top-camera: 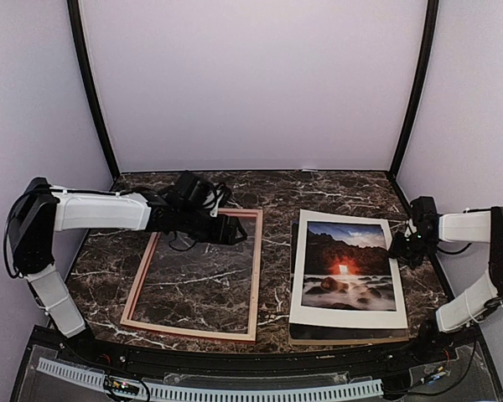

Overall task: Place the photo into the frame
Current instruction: Move the frame body to the center of the board, then pick up the mat board from the photo.

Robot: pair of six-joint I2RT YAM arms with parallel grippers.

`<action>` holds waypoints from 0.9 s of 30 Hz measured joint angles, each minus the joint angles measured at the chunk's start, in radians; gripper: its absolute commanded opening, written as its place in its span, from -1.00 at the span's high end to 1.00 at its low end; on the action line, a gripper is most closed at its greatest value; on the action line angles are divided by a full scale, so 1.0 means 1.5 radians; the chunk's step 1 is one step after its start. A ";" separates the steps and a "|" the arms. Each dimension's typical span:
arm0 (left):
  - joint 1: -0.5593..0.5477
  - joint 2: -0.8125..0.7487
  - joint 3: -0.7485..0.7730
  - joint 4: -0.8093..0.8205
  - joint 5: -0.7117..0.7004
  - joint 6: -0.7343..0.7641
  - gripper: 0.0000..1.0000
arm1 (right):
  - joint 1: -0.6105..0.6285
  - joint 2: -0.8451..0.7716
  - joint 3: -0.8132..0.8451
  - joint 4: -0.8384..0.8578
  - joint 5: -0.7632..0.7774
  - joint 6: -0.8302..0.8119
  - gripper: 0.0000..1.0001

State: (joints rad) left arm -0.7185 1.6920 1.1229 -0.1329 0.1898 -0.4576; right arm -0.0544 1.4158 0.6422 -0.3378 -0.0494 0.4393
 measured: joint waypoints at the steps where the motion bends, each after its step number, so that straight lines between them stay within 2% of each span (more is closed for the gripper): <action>1: -0.014 0.018 0.012 0.007 0.004 -0.006 -0.56 | 0.000 -0.001 -0.001 0.003 -0.003 -0.003 0.26; 9: -0.124 0.172 0.139 0.040 0.039 -0.051 -0.50 | -0.001 -0.003 -0.014 0.024 -0.026 -0.004 0.64; 15: -0.147 0.247 0.218 0.043 0.056 -0.072 -0.48 | -0.001 -0.018 -0.018 0.027 -0.041 -0.007 0.87; 21: -0.148 0.276 0.234 0.042 0.055 -0.084 -0.47 | -0.001 -0.031 -0.018 0.028 -0.052 -0.010 1.00; 27: -0.148 0.278 0.234 0.036 0.051 -0.085 -0.46 | -0.001 -0.048 -0.017 0.024 -0.068 -0.013 1.00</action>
State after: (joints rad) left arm -0.9409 2.1090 1.4738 -0.0795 0.2665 -0.5850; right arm -0.0551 1.3437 0.6167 -0.3012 -0.1509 0.4194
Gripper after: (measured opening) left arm 0.734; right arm 0.004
